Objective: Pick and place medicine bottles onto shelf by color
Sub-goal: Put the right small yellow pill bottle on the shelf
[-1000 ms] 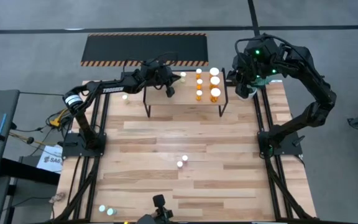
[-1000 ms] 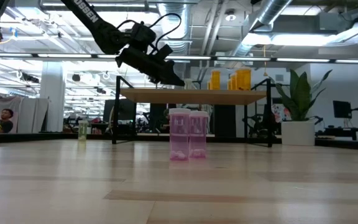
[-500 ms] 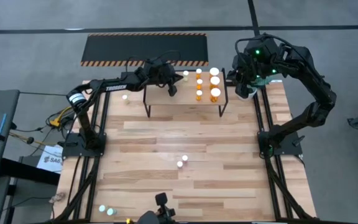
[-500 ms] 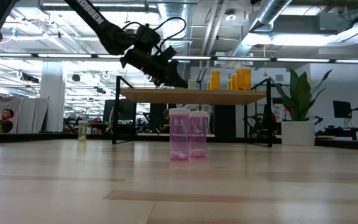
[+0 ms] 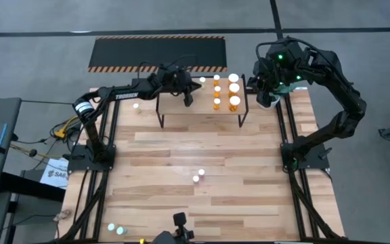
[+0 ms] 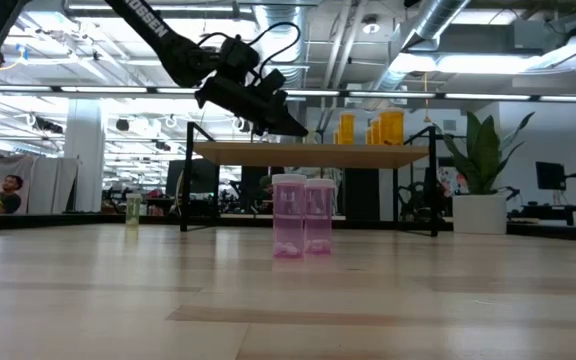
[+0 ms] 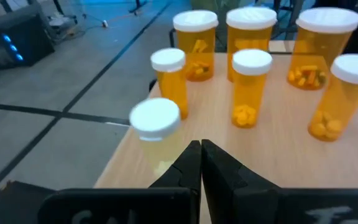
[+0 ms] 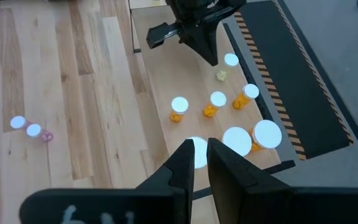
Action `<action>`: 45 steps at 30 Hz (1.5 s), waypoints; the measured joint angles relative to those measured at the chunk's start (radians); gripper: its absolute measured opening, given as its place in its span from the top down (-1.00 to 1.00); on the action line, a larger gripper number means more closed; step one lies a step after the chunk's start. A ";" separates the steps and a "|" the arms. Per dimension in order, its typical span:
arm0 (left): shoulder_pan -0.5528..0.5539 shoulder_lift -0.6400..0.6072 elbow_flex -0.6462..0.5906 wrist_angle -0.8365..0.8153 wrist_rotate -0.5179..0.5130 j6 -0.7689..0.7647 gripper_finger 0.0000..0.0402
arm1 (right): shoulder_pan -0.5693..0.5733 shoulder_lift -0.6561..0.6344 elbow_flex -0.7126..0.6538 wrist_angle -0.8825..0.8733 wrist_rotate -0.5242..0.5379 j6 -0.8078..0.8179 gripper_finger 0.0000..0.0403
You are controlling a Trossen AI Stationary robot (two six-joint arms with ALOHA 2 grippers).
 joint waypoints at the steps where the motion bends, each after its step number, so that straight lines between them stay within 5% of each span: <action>1: 0.000 0.000 0.000 0.009 0.000 0.000 1.00 | 0.000 0.000 0.000 0.000 0.000 0.000 0.68; 45: -0.023 0.083 0.072 0.038 -0.044 0.005 1.00 | 0.001 0.000 0.000 0.000 0.000 0.002 0.68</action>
